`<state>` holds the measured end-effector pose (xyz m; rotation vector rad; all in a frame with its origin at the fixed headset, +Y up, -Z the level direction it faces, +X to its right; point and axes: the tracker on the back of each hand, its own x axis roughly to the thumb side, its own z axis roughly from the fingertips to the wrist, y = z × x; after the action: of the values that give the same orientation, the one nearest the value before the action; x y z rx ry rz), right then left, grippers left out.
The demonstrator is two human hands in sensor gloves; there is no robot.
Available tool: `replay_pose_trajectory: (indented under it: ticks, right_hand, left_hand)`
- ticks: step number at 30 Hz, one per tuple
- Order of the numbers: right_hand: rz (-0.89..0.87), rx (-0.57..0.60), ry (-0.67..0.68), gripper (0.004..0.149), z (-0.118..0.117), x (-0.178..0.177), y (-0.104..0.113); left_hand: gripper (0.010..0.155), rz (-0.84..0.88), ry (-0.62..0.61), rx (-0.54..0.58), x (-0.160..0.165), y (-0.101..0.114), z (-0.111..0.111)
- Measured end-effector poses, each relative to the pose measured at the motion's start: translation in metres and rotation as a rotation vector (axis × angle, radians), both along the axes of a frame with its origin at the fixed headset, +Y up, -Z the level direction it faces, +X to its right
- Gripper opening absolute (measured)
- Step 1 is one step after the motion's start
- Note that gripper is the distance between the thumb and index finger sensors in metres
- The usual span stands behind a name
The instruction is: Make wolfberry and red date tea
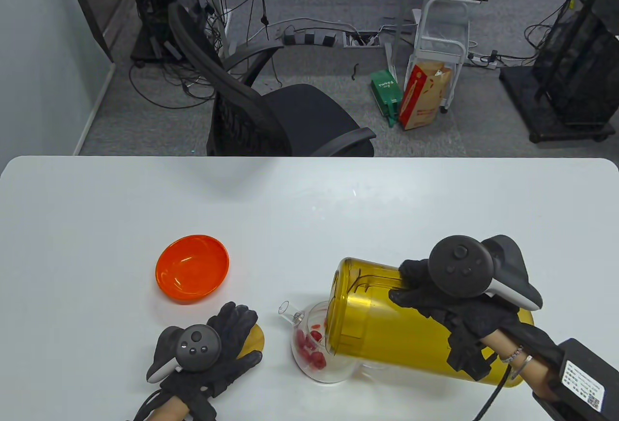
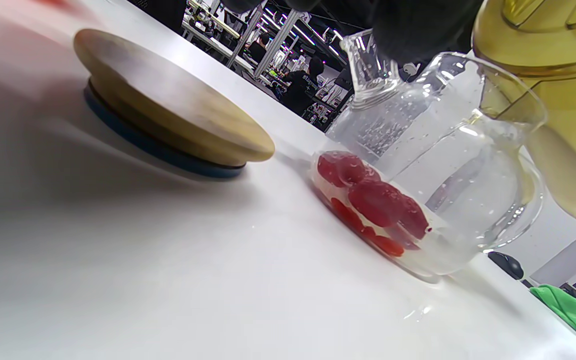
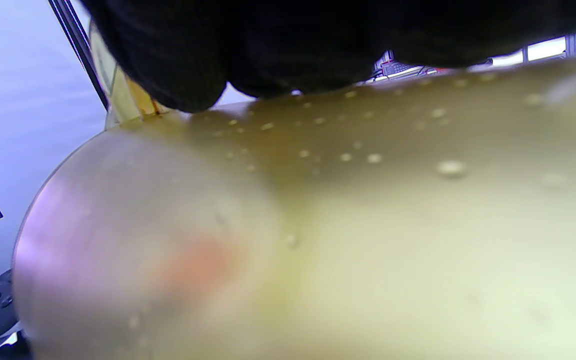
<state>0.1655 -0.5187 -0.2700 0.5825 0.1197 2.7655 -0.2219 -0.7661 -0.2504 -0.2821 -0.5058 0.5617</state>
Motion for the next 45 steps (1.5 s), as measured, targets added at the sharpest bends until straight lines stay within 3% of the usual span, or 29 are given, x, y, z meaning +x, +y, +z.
replay_pose_trajectory:
  ticks: [45]
  right_hand:
    - [0.020,0.005,0.002,0.039,0.0014,-0.0028,0.0018]
  left_hand:
    - [0.076,0.000,-0.007,0.001,0.0006,-0.0003,0.0001]
